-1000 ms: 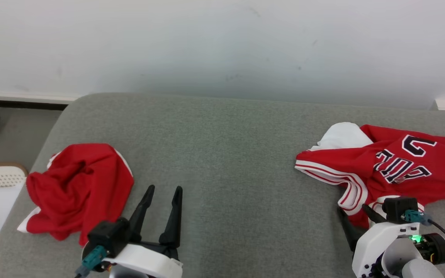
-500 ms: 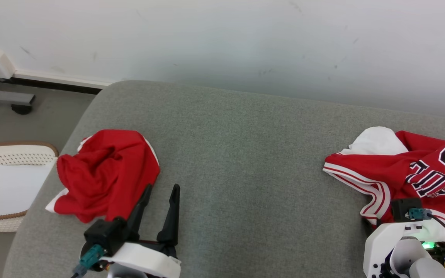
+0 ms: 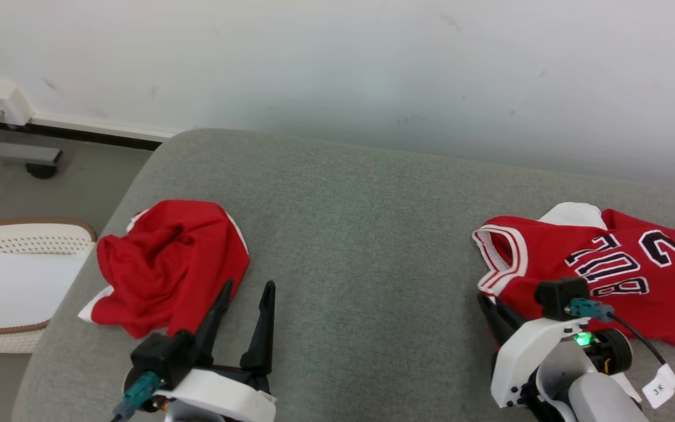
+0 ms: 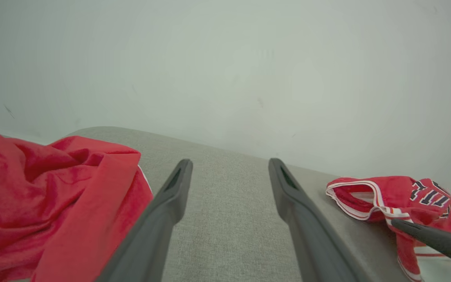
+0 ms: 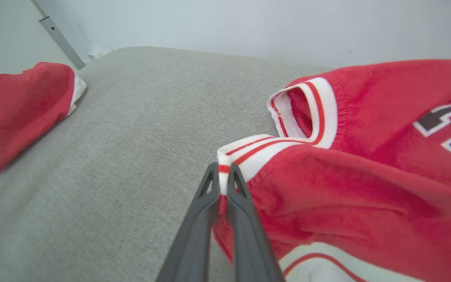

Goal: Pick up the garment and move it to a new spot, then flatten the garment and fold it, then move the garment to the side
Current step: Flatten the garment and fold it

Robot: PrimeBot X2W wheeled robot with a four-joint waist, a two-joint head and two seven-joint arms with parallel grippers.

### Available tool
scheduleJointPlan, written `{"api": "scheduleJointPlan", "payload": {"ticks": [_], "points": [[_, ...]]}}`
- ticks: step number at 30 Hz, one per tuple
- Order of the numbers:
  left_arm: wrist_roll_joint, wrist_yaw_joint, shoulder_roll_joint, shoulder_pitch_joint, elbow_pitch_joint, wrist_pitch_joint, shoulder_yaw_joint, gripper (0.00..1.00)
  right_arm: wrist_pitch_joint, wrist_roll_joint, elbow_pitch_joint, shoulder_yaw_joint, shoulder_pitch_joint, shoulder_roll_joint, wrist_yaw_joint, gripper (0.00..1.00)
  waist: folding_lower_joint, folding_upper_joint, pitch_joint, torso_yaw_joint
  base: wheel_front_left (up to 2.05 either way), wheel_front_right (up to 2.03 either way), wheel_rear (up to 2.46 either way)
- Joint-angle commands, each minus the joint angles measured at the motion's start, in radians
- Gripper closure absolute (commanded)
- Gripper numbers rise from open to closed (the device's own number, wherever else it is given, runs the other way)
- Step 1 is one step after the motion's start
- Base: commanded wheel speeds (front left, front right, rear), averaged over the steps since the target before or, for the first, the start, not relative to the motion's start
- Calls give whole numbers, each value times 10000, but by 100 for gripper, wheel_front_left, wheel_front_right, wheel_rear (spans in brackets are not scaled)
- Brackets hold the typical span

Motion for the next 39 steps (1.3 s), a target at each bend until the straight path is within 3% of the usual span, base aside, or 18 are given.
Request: {"api": "scheduleJointPlan", "payload": {"ticks": [1,15,16,17,18,22,28,39], "points": [[47,-26,38,-27,27,-1,18,0,22,172,-94,238,-214,7,-19,100,0,0,14,132,0,0,0],[-263,97,36,-257,18,-2,-97,0,-441,2775,926,3861,-1519,-4,-19,100,0,0,301,1493,0,0,0],[-257,103,38,-249,11,-1,-81,0,-530,2904,1021,4044,-1575,-3,-19,78,0,0,311,1502,0,0,0],[-244,103,38,-237,3,-1,-70,0,-632,3010,1140,4182,-1627,-4,-19,47,0,0,314,1498,0,0,0],[-225,112,38,-220,0,-1,-52,0,-729,3112,1255,4305,-1686,-7,-19,0,0,0,311,1482,0,0,0],[-78,119,36,-169,11,-2,28,0,-1139,3366,1638,4612,-1954,-12,-19,0,0,0,222,1232,0,0,0],[43,66,38,11,30,-1,77,0,-2011,3312,1747,4270,-2155,-146,-19,0,0,0,-54,574,0,0,0],[204,19,38,316,52,-2,199,0,-3376,2822,337,2553,-1288,-1687,-19,0,0,0,-596,-676,0,0,0]]}}
